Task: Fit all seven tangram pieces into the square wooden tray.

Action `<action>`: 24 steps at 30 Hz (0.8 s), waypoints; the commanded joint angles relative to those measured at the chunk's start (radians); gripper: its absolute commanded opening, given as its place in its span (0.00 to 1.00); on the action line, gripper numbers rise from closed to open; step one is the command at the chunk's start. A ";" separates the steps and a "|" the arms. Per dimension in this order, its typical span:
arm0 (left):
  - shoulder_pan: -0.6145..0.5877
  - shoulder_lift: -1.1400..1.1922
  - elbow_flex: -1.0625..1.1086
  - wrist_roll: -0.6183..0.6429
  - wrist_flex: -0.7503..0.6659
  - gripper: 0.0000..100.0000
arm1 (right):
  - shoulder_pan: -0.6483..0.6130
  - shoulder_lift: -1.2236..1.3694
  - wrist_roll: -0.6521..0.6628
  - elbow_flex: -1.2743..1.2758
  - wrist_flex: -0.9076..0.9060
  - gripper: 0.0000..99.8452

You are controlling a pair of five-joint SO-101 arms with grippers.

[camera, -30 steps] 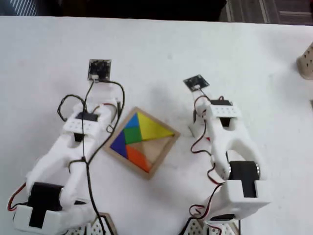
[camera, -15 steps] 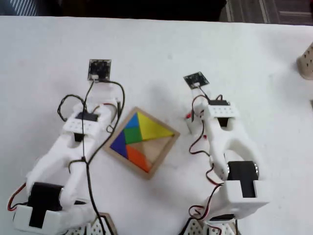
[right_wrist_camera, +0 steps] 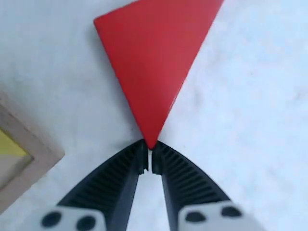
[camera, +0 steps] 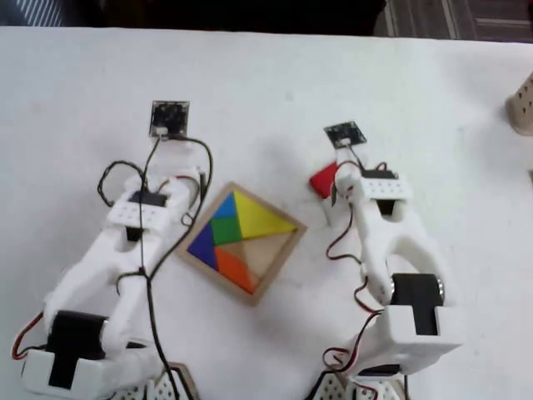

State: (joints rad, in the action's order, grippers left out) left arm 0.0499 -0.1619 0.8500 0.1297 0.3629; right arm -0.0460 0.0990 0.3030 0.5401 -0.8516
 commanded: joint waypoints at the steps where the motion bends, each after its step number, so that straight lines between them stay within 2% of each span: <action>1: 0.013 -0.002 -0.061 -0.011 -0.020 0.02 | 0.022 -0.045 -0.114 -0.063 -0.010 0.02; 4: 0.015 -0.002 -0.061 -0.011 -0.023 0.02 | -0.001 -0.065 -0.193 -0.109 -0.073 0.07; 10: 0.015 -0.002 -0.061 -0.011 -0.025 0.02 | -0.093 -0.033 -0.275 -0.175 -0.047 0.29; 14: 0.015 -0.002 -0.061 -0.011 -0.025 0.02 | -0.110 0.051 -0.287 -0.285 -0.019 0.28; 18: 0.015 -0.002 -0.063 -0.011 -0.026 0.02 | -0.110 0.199 -0.400 -0.442 -0.030 0.27; 24: 0.016 -0.002 -0.068 -0.011 -0.026 0.02 | -0.110 0.354 -0.408 -0.644 -0.165 0.26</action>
State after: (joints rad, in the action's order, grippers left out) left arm 0.0499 -0.1619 0.8500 0.1297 0.3629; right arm -0.1488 0.4350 -0.0928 0.0077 -0.9697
